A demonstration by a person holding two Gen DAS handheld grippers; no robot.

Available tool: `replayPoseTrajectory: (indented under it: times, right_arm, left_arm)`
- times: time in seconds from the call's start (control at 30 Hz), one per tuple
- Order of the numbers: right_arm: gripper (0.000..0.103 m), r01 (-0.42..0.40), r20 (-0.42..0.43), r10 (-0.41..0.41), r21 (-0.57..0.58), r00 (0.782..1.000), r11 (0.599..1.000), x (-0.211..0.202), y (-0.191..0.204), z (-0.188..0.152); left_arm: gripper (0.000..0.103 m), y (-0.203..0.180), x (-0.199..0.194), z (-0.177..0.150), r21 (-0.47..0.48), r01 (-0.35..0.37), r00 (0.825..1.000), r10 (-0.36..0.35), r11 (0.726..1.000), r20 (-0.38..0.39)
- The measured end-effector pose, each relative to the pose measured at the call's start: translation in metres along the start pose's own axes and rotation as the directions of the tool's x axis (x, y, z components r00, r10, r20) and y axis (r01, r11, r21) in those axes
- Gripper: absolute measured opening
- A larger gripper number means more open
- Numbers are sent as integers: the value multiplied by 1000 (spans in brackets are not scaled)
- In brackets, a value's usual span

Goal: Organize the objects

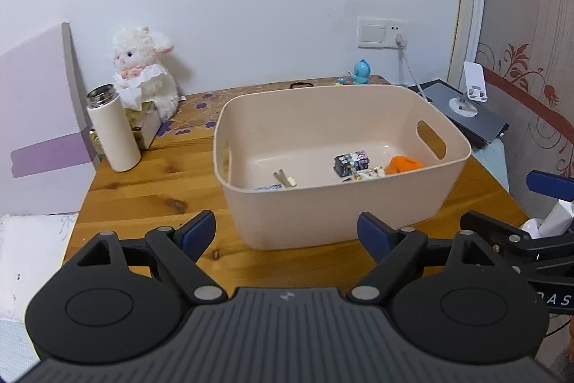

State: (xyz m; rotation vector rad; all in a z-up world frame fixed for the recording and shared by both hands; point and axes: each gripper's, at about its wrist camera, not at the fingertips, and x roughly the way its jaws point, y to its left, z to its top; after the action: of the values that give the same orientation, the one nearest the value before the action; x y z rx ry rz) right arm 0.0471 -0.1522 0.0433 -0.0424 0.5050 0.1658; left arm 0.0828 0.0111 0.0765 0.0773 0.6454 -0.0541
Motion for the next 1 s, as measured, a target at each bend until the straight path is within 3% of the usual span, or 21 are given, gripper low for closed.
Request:
replayPoseTrajectory:
  times: [0.53, 0.7, 1.0]
  right_arm:
    - [99, -8, 0, 8, -5, 1000, 1000, -35, 13, -26]
    - [99, -12, 1, 12, 1, 1000, 1000, -45, 13, -33]
    - [100, 2, -6, -2, -31, 1000, 1000, -61, 17, -43]
  left_arm:
    - [87, 16, -33, -41, -53, 16, 1000, -16, 998, 5]
    - [88, 15, -46, -48, -30, -21, 1000, 22, 999, 18]
    - [91, 19, -65, -64, -58, 25, 1000, -25, 998, -3]
